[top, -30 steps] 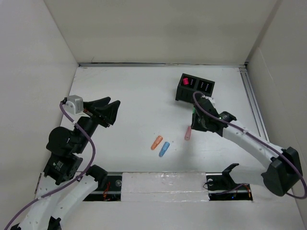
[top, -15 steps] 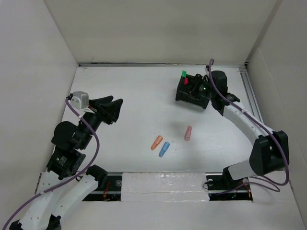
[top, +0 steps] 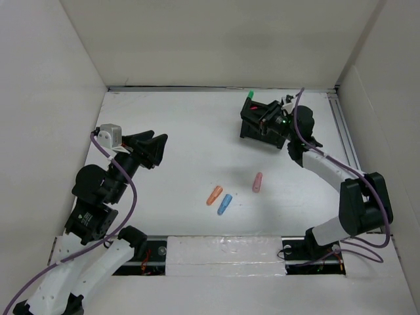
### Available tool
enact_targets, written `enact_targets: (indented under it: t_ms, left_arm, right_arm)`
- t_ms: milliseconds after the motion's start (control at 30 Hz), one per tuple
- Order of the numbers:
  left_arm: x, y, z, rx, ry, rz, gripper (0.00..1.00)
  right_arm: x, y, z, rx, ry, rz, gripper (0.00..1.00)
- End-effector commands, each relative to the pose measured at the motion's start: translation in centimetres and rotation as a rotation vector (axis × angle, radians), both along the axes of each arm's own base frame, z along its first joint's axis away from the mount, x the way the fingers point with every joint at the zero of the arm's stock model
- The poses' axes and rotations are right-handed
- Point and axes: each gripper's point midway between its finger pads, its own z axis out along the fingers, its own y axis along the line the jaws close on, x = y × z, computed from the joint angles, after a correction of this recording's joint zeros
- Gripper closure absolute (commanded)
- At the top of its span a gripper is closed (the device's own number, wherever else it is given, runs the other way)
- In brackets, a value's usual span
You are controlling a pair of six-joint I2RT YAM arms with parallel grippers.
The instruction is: Organize the desk
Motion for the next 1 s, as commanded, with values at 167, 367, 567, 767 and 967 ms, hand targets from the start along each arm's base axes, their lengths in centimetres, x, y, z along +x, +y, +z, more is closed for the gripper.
enact_targets:
  t_ms: [167,367,567,767,967]
  left_arm:
    - [0.0,0.2,0.7,-0.014,-0.034,0.009,0.54]
    - [0.0,0.1,0.7,-0.015,-0.035,0.004,0.54]
    - [0.0,0.1,0.7,-0.014,-0.034,0.002,0.54]
    - [-0.1,0.1,0.7,-0.015,-0.035,0.001,0.54]
    - [0.1,0.1,0.5,-0.012,-0.028,0.005,0.54]
  right_arm:
    - [0.5,-3.2,-1.2,0.071,0.021,-0.108,0.82]
    - [1.6,-5.5,-3.2,0.061,0.065,-0.167,0.81]
    - [2.4,-5.7,-4.6,0.085,0.1,-0.169,0.79]
    - [3.1,-5.5,-5.9,0.1,0.13,-0.169,0.78]
    - [4.1,-5.3,-6.1,0.13,0.136,-0.161,0.77]
